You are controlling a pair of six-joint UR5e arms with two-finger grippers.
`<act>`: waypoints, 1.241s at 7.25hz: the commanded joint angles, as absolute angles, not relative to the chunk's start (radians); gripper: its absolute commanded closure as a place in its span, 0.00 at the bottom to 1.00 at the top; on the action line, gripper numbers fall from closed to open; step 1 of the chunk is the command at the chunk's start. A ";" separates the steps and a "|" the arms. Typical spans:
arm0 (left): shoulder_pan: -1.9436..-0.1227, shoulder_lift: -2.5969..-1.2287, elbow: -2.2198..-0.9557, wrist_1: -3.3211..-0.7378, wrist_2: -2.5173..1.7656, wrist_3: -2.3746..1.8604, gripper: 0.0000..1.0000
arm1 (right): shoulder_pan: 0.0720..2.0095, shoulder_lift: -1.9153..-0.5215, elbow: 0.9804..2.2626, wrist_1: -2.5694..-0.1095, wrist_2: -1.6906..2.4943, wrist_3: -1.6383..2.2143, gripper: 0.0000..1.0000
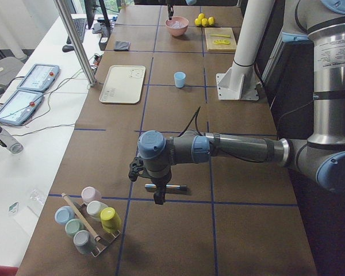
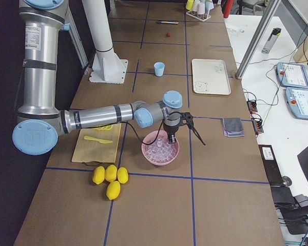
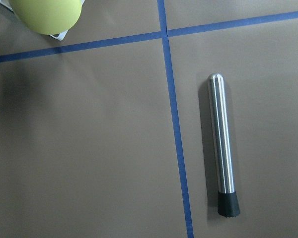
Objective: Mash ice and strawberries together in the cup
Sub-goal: 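Carry the ice cube with the right gripper over the light-blue cup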
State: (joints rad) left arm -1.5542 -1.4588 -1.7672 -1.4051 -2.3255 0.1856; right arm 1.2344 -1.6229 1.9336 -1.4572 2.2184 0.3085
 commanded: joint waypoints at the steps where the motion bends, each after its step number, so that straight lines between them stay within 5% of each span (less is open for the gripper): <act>1: -1.554 -1.459 -1.767 -1.405 -2.326 0.186 0.00 | 1.227 -1.411 2.078 -1.752 2.223 0.316 0.97; 2: -1.554 -1.459 -1.766 -1.405 -2.326 0.186 0.00 | 1.176 -1.337 2.101 -1.800 2.224 0.383 0.87; 4: -1.554 -1.457 -1.766 -1.404 -2.326 0.186 0.00 | 0.964 -1.133 2.076 -1.807 2.174 0.728 0.97; 9: -1.552 -1.457 -1.767 -1.402 -2.344 0.186 0.00 | 0.593 -0.862 1.939 -1.819 1.863 1.033 0.94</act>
